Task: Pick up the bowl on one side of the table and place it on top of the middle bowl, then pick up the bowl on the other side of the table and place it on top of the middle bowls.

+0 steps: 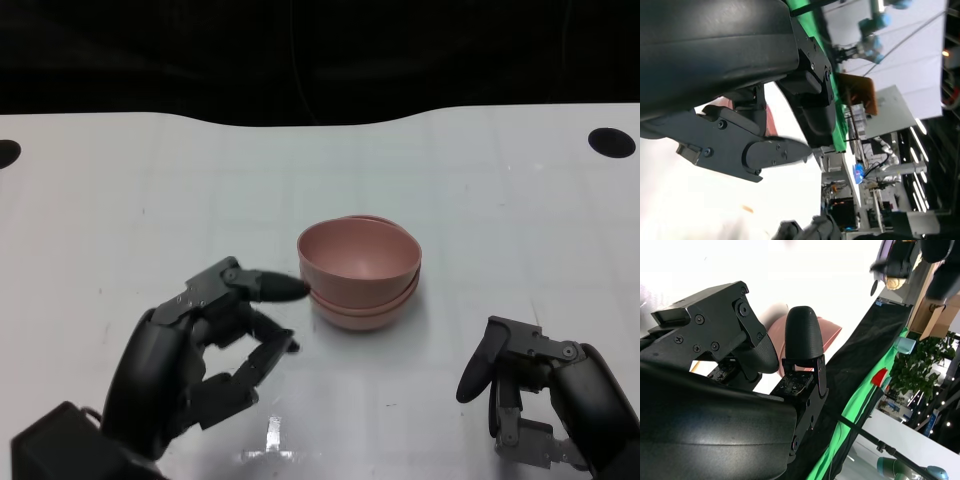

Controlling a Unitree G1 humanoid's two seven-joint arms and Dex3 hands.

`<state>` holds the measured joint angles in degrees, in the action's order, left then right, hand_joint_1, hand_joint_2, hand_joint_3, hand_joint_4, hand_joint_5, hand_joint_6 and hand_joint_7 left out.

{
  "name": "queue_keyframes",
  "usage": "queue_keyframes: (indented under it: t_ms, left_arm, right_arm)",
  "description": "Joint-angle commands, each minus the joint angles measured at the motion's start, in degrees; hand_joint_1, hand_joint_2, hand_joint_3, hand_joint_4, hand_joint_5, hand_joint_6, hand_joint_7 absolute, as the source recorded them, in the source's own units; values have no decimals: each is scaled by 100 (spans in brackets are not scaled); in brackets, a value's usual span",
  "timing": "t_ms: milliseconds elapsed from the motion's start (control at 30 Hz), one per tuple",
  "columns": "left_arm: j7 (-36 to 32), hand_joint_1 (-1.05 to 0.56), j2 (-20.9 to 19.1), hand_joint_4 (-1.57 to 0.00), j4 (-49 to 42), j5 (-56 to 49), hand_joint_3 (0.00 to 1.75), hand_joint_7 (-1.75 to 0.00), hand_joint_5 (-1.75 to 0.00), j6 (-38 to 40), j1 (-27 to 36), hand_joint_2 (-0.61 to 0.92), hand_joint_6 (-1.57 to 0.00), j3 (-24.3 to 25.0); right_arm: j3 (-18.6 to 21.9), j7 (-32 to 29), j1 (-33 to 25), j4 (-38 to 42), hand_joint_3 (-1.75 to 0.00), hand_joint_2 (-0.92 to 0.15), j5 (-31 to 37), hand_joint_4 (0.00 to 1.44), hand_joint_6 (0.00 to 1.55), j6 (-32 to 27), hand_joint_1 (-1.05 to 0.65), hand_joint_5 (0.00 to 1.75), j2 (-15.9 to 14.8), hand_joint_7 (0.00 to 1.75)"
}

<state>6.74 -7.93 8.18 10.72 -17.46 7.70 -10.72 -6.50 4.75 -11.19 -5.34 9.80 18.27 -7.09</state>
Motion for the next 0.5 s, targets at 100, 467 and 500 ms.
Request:
queue_keyframes:
  t_ms: [100, 467, 500]
  left_arm:
    - [111, -14, 31, -78, 493, 226, 117, -122, -156, 659, 302, 51, -73, 221]
    - [777, -18, 185, -79, -157, 522, 117, -138, -172, 884, 208, 50, -77, 488]
    - [857, -18, 199, -79, -225, 536, 116, -138, -172, 837, 183, 50, -77, 519]
  right_arm:
    - [88, 13, -3, 9, -155, -29, -98, 89, 79, -14, -5, 175, -53, 150]
    - [157, 196, -22, 110, -154, -28, -255, 88, 80, 32, -2, 175, -159, 145]
    - [161, 211, -25, 118, -154, -27, -264, 87, 80, 41, -2, 175, -162, 144]
